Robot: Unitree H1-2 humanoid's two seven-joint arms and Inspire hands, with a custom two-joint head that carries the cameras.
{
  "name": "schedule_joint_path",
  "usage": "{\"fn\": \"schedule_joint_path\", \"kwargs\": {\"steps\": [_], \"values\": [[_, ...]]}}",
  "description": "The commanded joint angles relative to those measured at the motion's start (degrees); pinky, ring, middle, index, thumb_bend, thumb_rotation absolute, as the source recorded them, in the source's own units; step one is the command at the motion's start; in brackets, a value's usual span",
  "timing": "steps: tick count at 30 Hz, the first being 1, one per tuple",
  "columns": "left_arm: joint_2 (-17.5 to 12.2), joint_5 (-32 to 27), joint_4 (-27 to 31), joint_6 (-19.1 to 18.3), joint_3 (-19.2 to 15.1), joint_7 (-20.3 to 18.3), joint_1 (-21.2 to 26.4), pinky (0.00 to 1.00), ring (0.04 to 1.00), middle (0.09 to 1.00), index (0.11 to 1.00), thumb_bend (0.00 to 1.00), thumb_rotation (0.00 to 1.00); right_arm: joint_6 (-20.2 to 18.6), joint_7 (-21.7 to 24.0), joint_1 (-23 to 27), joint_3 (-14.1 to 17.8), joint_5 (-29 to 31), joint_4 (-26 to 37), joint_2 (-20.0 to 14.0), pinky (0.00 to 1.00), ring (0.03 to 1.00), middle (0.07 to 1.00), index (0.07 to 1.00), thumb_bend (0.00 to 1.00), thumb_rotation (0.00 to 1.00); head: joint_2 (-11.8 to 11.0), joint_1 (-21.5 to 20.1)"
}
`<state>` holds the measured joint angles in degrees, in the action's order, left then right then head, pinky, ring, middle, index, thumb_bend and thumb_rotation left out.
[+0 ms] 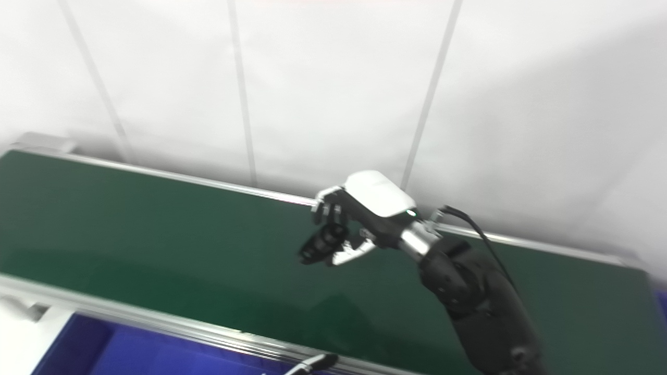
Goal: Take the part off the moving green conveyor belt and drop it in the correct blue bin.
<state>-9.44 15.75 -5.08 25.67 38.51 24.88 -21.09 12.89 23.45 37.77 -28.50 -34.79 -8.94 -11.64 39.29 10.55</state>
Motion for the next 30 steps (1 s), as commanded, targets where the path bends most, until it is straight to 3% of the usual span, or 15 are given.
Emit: {"fn": "schedule_joint_path", "kwargs": {"steps": [1, 5, 7, 9, 12, 17, 23, 30], "values": [[3.28, 2.13, 2.81, 1.23, 2.09, -0.55, -2.44, 0.85, 0.898, 0.896, 0.882, 1.0, 0.99, -1.89, 0.73, 0.71, 1.38, 1.27, 3.31, -0.21, 0.36, 0.421, 0.482, 0.521, 0.5, 0.0, 1.05, -3.3], [1.81, 0.55, 4.56, 1.24, 0.69, -2.22, -3.22, 0.9, 0.938, 0.919, 0.899, 1.0, 1.0, -3.73, 1.48, -1.54, 2.88, 1.31, 7.38, -0.96, 0.36, 0.41, 0.47, 0.531, 0.5, 0.0, 2.35, -8.96], [1.02, -0.26, 5.14, 1.23, 0.4, -2.81, -3.36, 0.92, 0.948, 0.926, 0.91, 1.0, 1.0, -4.97, 2.03, -2.77, 3.74, 1.29, 9.43, -1.47, 0.36, 0.407, 0.466, 0.534, 0.5, 0.0, 2.58, -9.87], [-0.43, -1.52, 6.52, 1.23, -0.09, -3.52, -3.55, 0.93, 0.953, 0.93, 0.918, 1.0, 1.0, -6.74, 2.34, -4.31, 5.09, 1.99, 11.82, -1.6, 0.36, 0.405, 0.466, 0.535, 0.5, 0.0, 4.12, -14.26], [-2.0, -5.51, 8.53, 1.24, -1.48, -6.52, -4.24, 0.94, 0.959, 0.935, 0.93, 1.0, 1.0, -8.12, 2.28, -6.93, 7.17, 2.94, 15.35, -2.49, 0.36, 0.405, 0.463, 0.531, 0.5, 0.0, 5.58, -16.79], [-3.9, -11.34, 11.68, 1.23, -5.18, -13.05, -5.6, 0.99, 0.97, 0.94, 0.942, 1.0, 1.0, -11.25, 2.84, -11.36, 10.1, 3.02, 21.76, -4.2, 0.36, 0.409, 0.469, 0.529, 0.5, 0.0, 8.05, -18.67], [-3.44, -14.71, 14.05, 1.23, -9.38, -18.1, -6.96, 0.93, 0.934, 0.91, 0.909, 1.0, 0.97, -16.46, 4.99, -17.17, 12.74, 3.78, 30.02, -6.16, 0.37, 0.401, 0.462, 0.535, 0.5, 0.0, 10.34, -18.95], [-2.7, -16.8, 15.92, 0.85, -12.69, -22.55, -8.31, 0.92, 0.934, 0.904, 0.911, 1.0, 0.94, -19.57, 5.87, -23.16, 14.93, 3.26, 37.86, -7.71, 0.35, 0.399, 0.466, 0.542, 0.5, 0.0, 12.21, -18.87]]}}
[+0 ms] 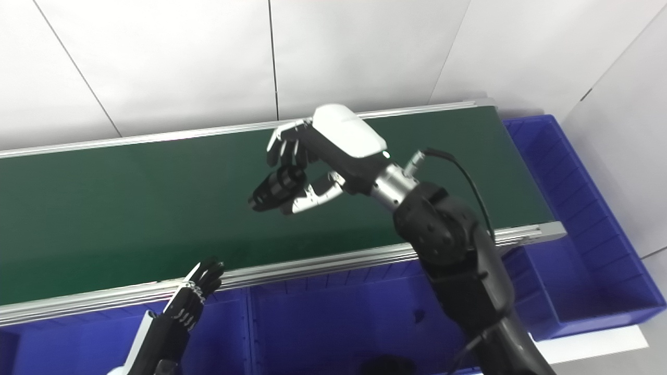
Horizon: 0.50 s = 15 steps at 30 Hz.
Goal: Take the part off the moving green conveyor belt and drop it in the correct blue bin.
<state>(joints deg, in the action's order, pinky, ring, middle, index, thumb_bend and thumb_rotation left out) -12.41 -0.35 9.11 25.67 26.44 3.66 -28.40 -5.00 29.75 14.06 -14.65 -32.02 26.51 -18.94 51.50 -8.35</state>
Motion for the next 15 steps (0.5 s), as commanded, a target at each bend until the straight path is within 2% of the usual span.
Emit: {"fn": "schedule_joint_path", "kwargs": {"steps": [1, 9, 15], "values": [[0.35, -0.62, 2.1, 0.8, -1.13, -1.78, -1.22, 0.92, 0.934, 0.904, 0.911, 1.0, 0.94, -2.38, -0.25, -0.45, 1.51, 0.56, 3.65, -0.47, 0.35, 0.399, 0.466, 0.542, 0.5, 0.0, 0.66, -0.07], [0.69, -1.7, 3.33, -0.01, -4.21, -5.09, -1.86, 0.92, 0.919, 0.894, 0.912, 1.0, 0.95, -5.03, -0.14, -9.53, 4.31, 2.15, 10.12, -1.71, 0.34, 0.398, 0.479, 0.551, 0.49, 0.0, 2.16, -0.94], [0.86, -1.93, 4.94, -1.96, -6.06, -7.01, -2.34, 0.92, 0.919, 0.894, 0.912, 1.0, 0.95, -3.37, -1.31, -15.26, 4.32, 0.34, 11.89, -2.6, 0.35, 0.392, 0.469, 0.55, 0.5, 0.0, 3.2, -1.17]]}}
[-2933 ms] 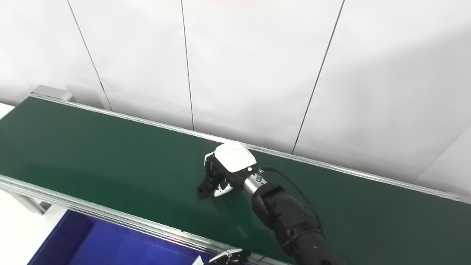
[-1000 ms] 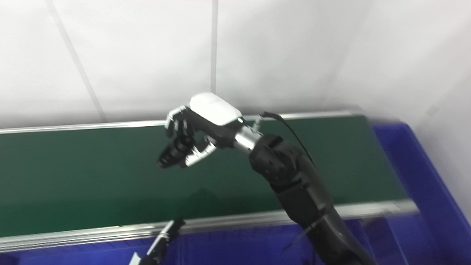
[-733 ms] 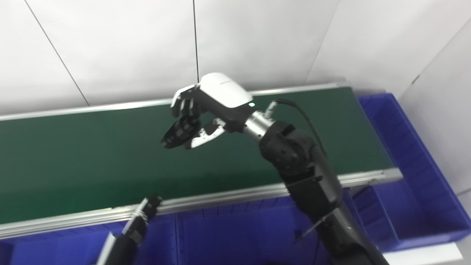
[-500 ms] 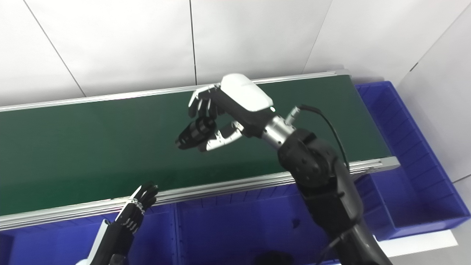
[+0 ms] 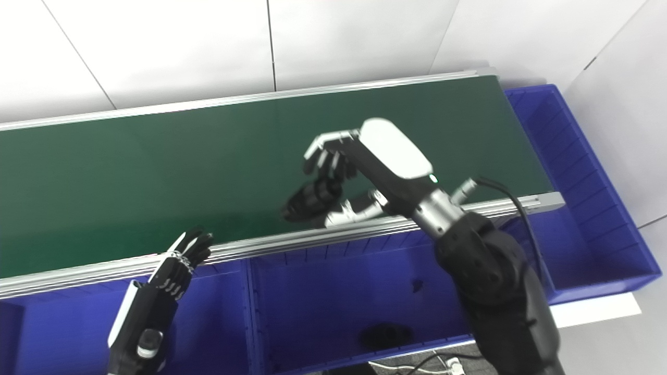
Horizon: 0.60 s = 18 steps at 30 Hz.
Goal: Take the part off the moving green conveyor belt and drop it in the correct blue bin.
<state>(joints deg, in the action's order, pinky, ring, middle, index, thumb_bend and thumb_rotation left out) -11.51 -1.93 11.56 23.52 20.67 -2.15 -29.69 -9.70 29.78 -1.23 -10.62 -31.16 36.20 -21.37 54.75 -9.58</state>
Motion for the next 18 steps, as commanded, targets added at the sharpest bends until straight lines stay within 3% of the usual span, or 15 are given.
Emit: {"fn": "schedule_joint_path", "kwargs": {"steps": [1, 9, 18], "values": [[-0.04, -0.5, 2.77, -0.09, -0.52, -1.46, -1.15, 0.92, 0.92, 0.894, 0.912, 1.0, 0.95, 1.39, -1.38, -0.7, 0.19, -0.83, 2.39, -0.24, 0.35, 0.391, 0.472, 0.55, 0.5, 0.0, 0.1, -0.08], [0.29, -1.05, 4.08, -1.38, -1.79, -2.98, -1.72, 0.92, 0.918, 0.897, 0.913, 0.98, 0.94, 1.8, -0.88, -5.96, -1.07, -4.23, 2.97, -0.94, 0.35, 0.397, 0.481, 0.546, 0.5, 0.0, 0.76, -0.8], [1.07, -0.63, 5.23, -2.5, -2.5, -4.23, -2.1, 0.91, 0.917, 0.898, 0.913, 0.98, 0.94, 6.58, -5.63, -13.37, -3.84, -7.74, -3.29, -1.24, 0.33, 0.401, 0.48, 0.55, 0.49, 0.0, 1.72, -0.74]]}}
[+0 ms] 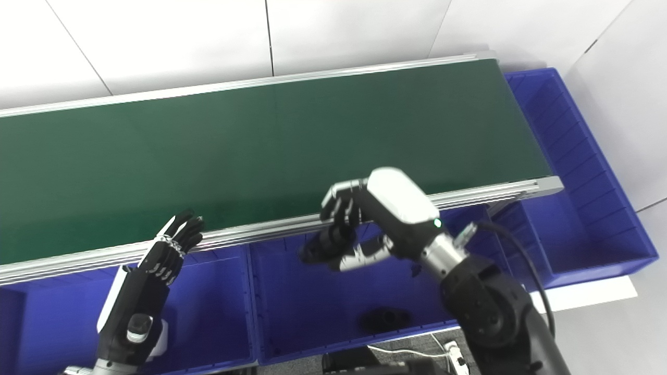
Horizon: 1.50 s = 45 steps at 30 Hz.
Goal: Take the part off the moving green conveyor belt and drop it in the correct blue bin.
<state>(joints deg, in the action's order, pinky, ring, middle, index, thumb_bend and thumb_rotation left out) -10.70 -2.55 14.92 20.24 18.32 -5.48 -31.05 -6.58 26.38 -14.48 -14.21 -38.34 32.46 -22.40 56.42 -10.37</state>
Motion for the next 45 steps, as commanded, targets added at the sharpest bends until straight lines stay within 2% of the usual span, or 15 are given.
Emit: {"fn": "schedule_joint_path", "kwargs": {"steps": [1, 10, 16, 19, 25, 27, 29, 30, 31, 32, 34, 36, 37, 40, 45], "values": [[0.36, -0.08, 1.93, 0.65, -0.2, -0.99, -0.75, 0.91, 0.915, 0.895, 0.911, 0.98, 0.94, 3.9, -2.74, -0.61, -0.67, -1.31, -0.53, -0.19, 0.33, 0.4, 0.478, 0.549, 0.49, 0.0, 0.11, 0.08], [0.72, -0.03, 3.23, -0.46, -0.43, -1.3, -1.07, 0.9, 0.916, 0.899, 0.911, 0.99, 0.94, 7.46, -5.48, -1.07, -4.52, -6.51, -7.79, -1.47, 0.34, 0.397, 0.463, 0.543, 0.5, 0.0, 0.89, -0.08], [0.96, -0.08, 3.84, -0.99, -0.53, -1.51, -1.41, 0.9, 0.917, 0.898, 0.91, 0.99, 0.94, 6.25, -4.47, 0.99, -9.13, -13.49, -12.75, -1.36, 0.33, 0.406, 0.462, 0.539, 0.5, 0.0, 1.15, 0.58], [1.21, 0.01, 3.97, -0.92, -0.61, -1.59, -1.61, 0.91, 0.917, 0.894, 0.909, 0.98, 0.93, 5.86, -5.66, 1.71, -10.63, -16.15, -15.07, -0.65, 0.27, 0.374, 0.446, 0.529, 0.51, 0.0, 1.23, 0.43], [1.52, 0.31, 4.3, -1.08, -0.82, -2.04, -1.74, 0.91, 0.919, 0.898, 0.911, 0.99, 0.94, 6.05, -8.39, 1.96, -10.59, -17.2, -16.85, 0.46, 0.23, 0.36, 0.439, 0.53, 0.51, 0.0, 1.29, 0.53], [1.59, 0.19, 4.14, -0.81, -0.83, -2.18, -1.67, 0.91, 0.92, 0.896, 0.913, 0.98, 0.94, 6.01, -9.21, 1.83, -10.44, -16.97, -17.13, 0.53, 0.22, 0.401, 0.494, 0.494, 0.52, 0.0, 1.42, 0.7], [1.71, 0.05, 3.95, -0.62, -0.9, -2.24, -1.66, 0.91, 0.918, 0.893, 0.914, 0.98, 0.94, 4.85, -8.06, 1.74, -10.58, -17.98, -16.4, 0.38, 0.28, 0.387, 0.484, 0.523, 0.51, 0.0, 1.44, 0.78], [1.77, 0.07, 3.92, -0.6, -0.95, -2.29, -1.67, 0.91, 0.918, 0.892, 0.914, 0.98, 0.94, 4.25, -7.2, 1.7, -10.63, -18.44, -16.02, 0.3, 0.33, 0.441, 0.495, 0.504, 0.52, 0.0, 1.42, 0.88], [1.83, 0.13, 3.94, -0.64, -0.97, -2.32, -1.69, 0.91, 0.917, 0.892, 0.914, 0.98, 0.94, 3.44, -5.7, 1.69, -10.7, -19.02, -15.48, 0.21, 0.4, 0.525, 0.597, 0.53, 0.59, 0.13, 1.41, 0.93], [1.91, 0.2, 4.0, -0.76, -0.99, -2.32, -1.71, 0.91, 0.917, 0.891, 0.914, 0.98, 0.94, 2.82, -4.17, 1.73, -10.8, -19.63, -15.03, 0.08, 0.45, 0.58, 0.655, 0.602, 0.74, 0.24, 1.37, 1.01], [1.93, -0.05, 3.96, -0.74, -0.92, -2.52, -1.65, 0.92, 0.918, 0.889, 0.913, 0.98, 0.94, 2.23, -1.45, 1.93, -10.99, -20.97, -14.25, -0.37, 0.58, 0.705, 0.773, 0.722, 0.91, 0.48, 1.35, 1.08], [1.9, -0.1, 3.89, -0.59, -0.92, -2.65, -1.64, 0.92, 0.919, 0.889, 0.913, 0.98, 0.94, 2.35, -0.31, 1.96, -10.79, -21.57, -13.9, -0.64, 0.62, 0.736, 0.8, 0.749, 0.94, 0.53, 1.36, 1.11], [1.89, -0.01, 3.87, -0.52, -0.94, -2.67, -1.66, 0.92, 0.917, 0.886, 0.912, 0.98, 0.94, 2.52, -0.04, 1.94, -10.61, -21.71, -13.81, -0.72, 0.71, 0.785, 0.835, 0.785, 0.95, 0.62, 1.36, 1.11], [1.95, -0.14, 4.04, -0.79, -0.94, -2.68, -1.73, 0.92, 0.917, 0.884, 0.91, 0.98, 0.94, 2.92, -0.39, 1.77, -10.14, -22.11, -13.65, -0.66, 0.84, 0.848, 0.879, 0.83, 0.97, 0.74, 1.36, 1.11], [1.94, -0.12, 3.65, -0.39, -0.98, -2.79, -1.57, 0.91, 0.918, 0.885, 0.912, 0.98, 0.94, 3.08, -0.21, 1.68, -9.95, -22.93, -13.51, -0.51, 0.84, 0.844, 0.877, 0.839, 0.99, 0.78, 1.36, 1.11]]}}
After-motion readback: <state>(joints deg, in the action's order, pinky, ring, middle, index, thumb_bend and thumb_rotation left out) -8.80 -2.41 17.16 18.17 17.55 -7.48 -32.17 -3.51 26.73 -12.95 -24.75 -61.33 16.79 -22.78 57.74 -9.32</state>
